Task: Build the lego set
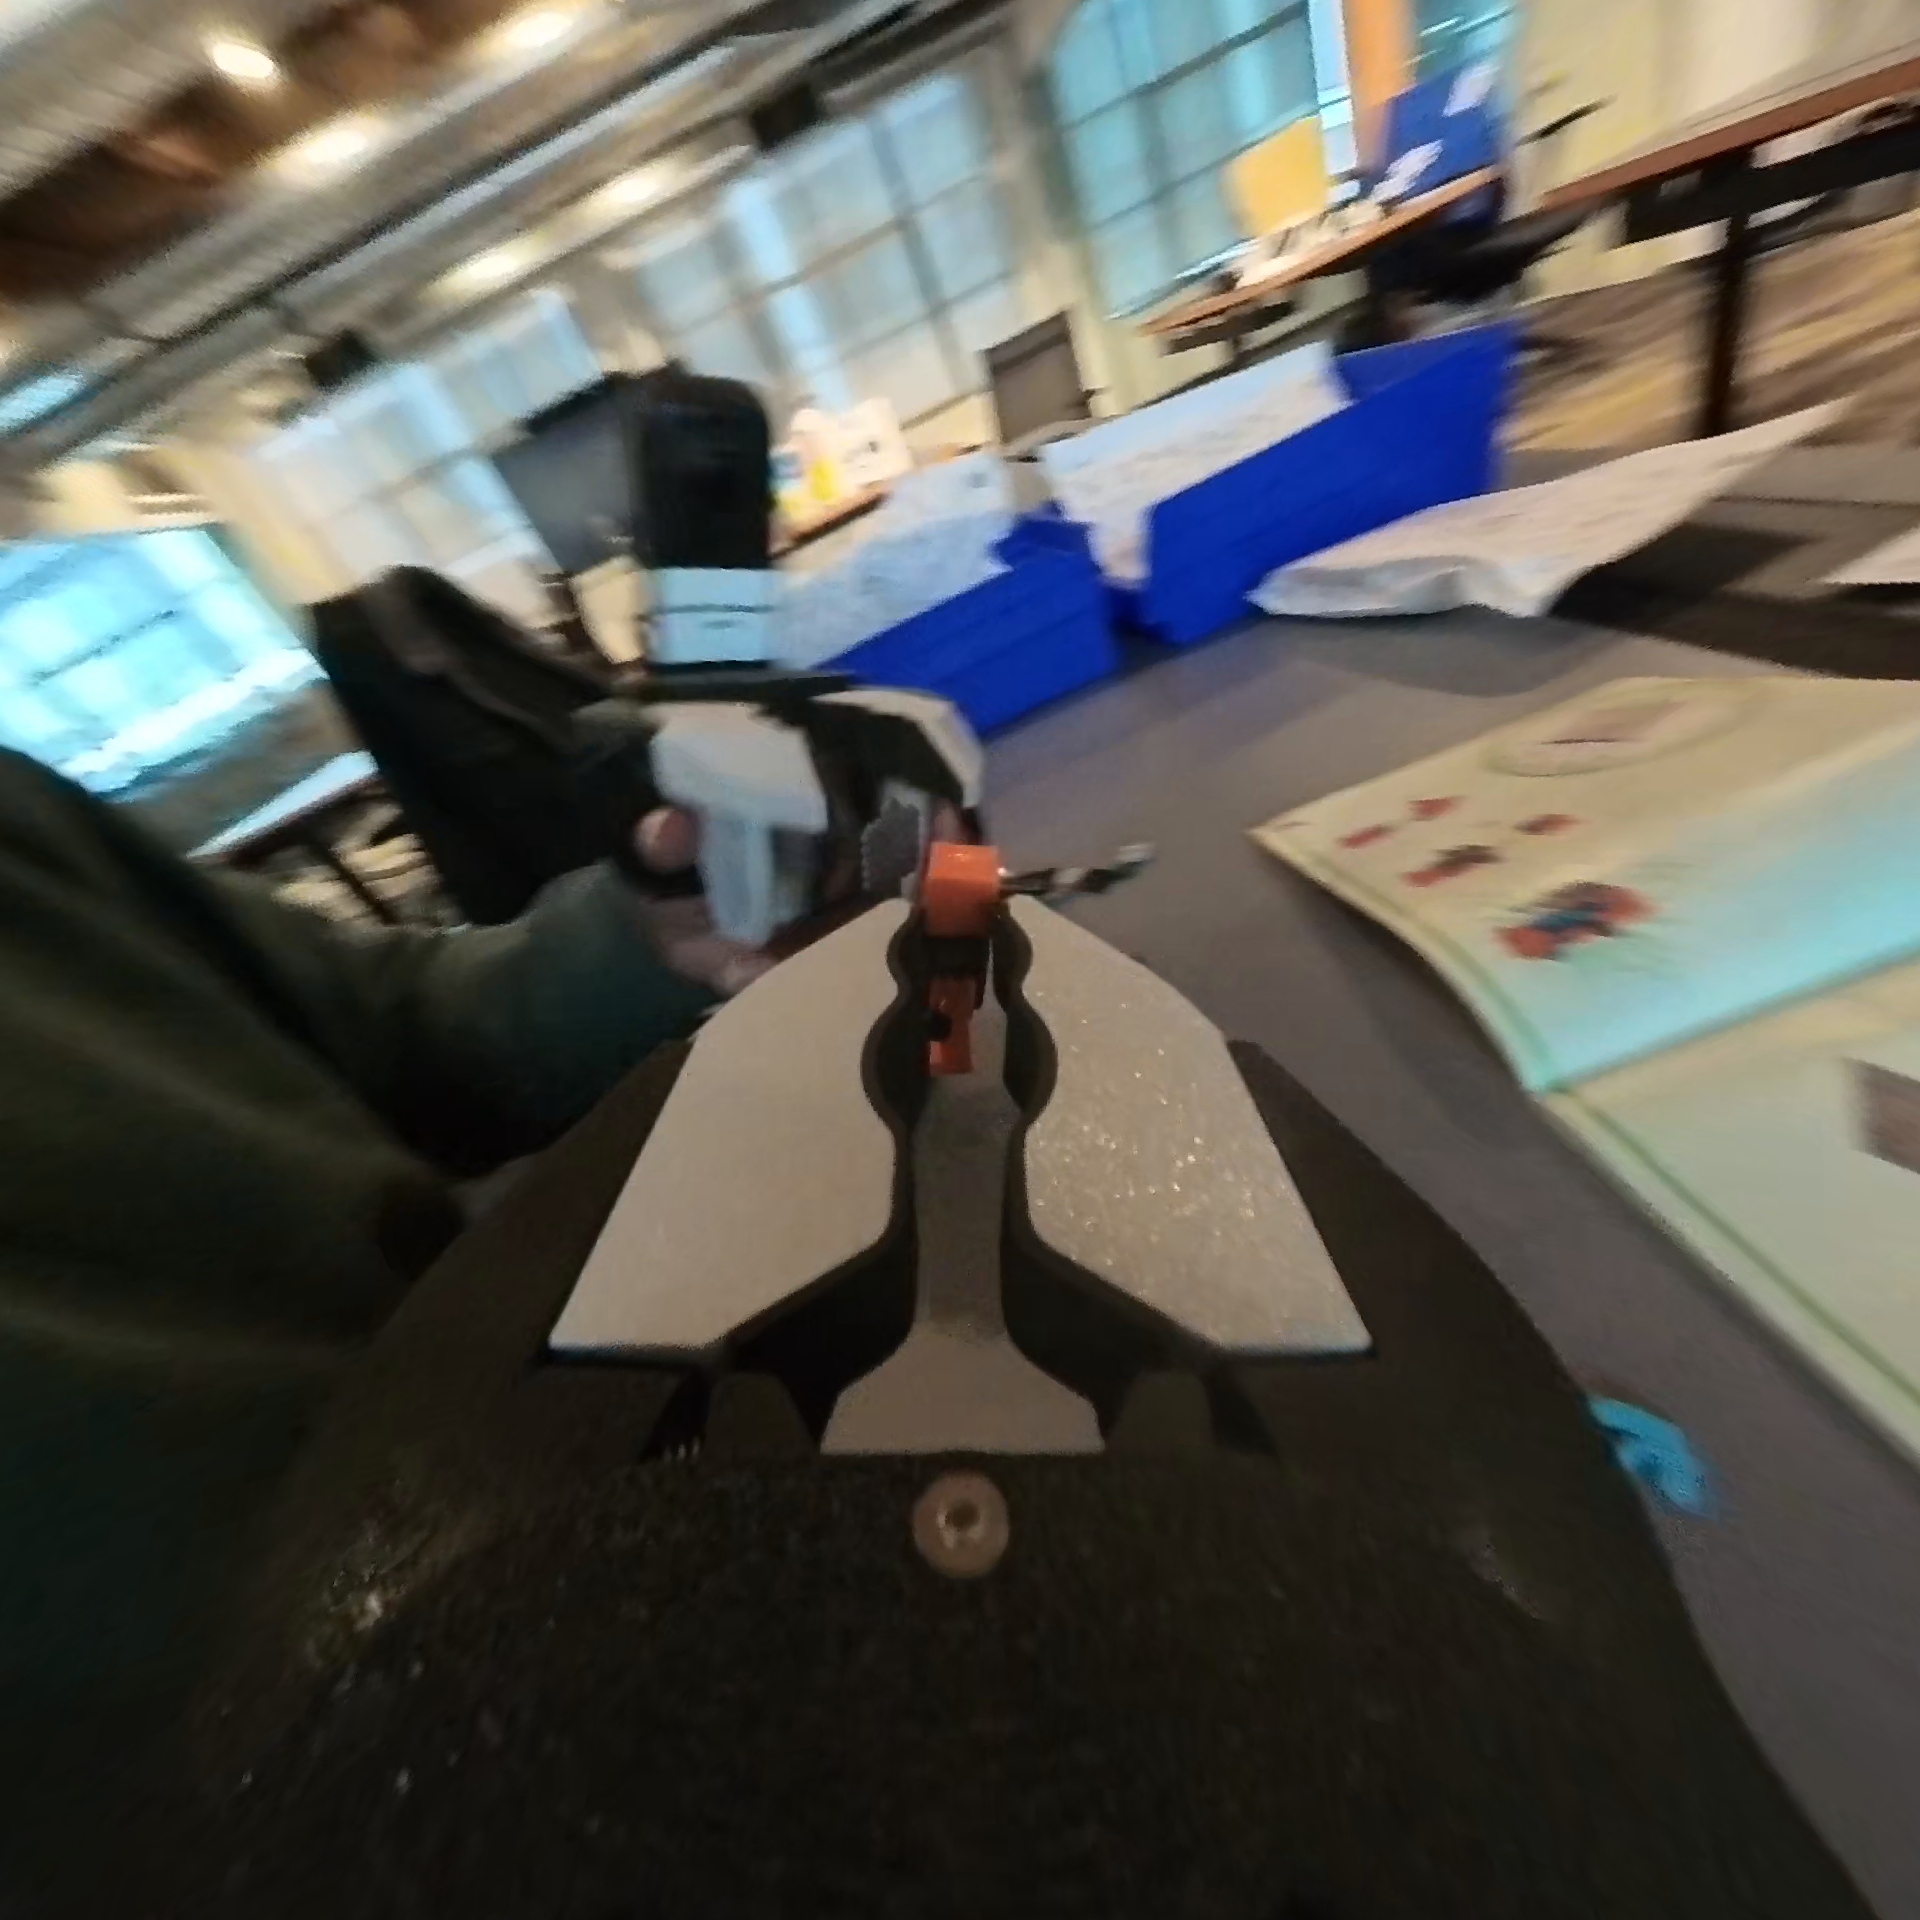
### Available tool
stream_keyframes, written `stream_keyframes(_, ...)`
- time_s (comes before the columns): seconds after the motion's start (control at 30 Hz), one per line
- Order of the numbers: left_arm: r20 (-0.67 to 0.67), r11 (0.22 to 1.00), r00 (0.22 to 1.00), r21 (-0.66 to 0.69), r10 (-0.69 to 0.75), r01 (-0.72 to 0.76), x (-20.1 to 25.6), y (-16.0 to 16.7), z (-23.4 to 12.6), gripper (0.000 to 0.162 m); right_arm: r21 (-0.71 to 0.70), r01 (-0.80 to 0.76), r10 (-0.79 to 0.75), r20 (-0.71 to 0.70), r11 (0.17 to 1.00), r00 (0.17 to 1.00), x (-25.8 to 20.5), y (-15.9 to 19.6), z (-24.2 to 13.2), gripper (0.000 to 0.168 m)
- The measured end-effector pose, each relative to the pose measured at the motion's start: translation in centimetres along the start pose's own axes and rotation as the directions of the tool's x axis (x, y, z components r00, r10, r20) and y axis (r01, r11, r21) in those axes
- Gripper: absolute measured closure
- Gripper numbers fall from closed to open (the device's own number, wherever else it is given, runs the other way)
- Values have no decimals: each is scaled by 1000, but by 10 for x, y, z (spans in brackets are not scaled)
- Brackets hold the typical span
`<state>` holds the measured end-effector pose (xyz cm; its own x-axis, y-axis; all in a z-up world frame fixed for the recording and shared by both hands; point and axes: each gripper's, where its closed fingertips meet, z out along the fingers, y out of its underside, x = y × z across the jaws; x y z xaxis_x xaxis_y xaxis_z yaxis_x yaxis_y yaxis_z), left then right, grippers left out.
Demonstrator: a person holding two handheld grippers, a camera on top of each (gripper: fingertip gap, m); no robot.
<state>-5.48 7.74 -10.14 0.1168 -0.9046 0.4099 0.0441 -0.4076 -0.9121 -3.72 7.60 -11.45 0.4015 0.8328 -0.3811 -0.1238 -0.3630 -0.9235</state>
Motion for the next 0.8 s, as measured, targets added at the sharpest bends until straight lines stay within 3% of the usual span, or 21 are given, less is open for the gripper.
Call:
stream_keyframes(0.13, 235, 985, 957, -67, 169, -158, -9, 8, 8, 137, 10, 19, -17, -118, 1000, 993, 14, 3, 1, 157)
stream_keyframes(0.3, 363, 973, 903, -108, 232, -206, -12, 11, 16, 139, 11, 52, -49, -184, 999, 982, 19, 6, 4, 157)
stream_keyframes(0.47, 419, 956, 860, -162, 290, -243, -17, 14, 18, 145, 2, 60, -59, -178, 998, 982, 18, 10, 7, 157)
stream_keyframes(0.8, 413, 955, 865, -195, 285, -221, -16, 20, 17, 146, -22, 56, -58, -70, 998, 996, 18, 15, 9, 157)
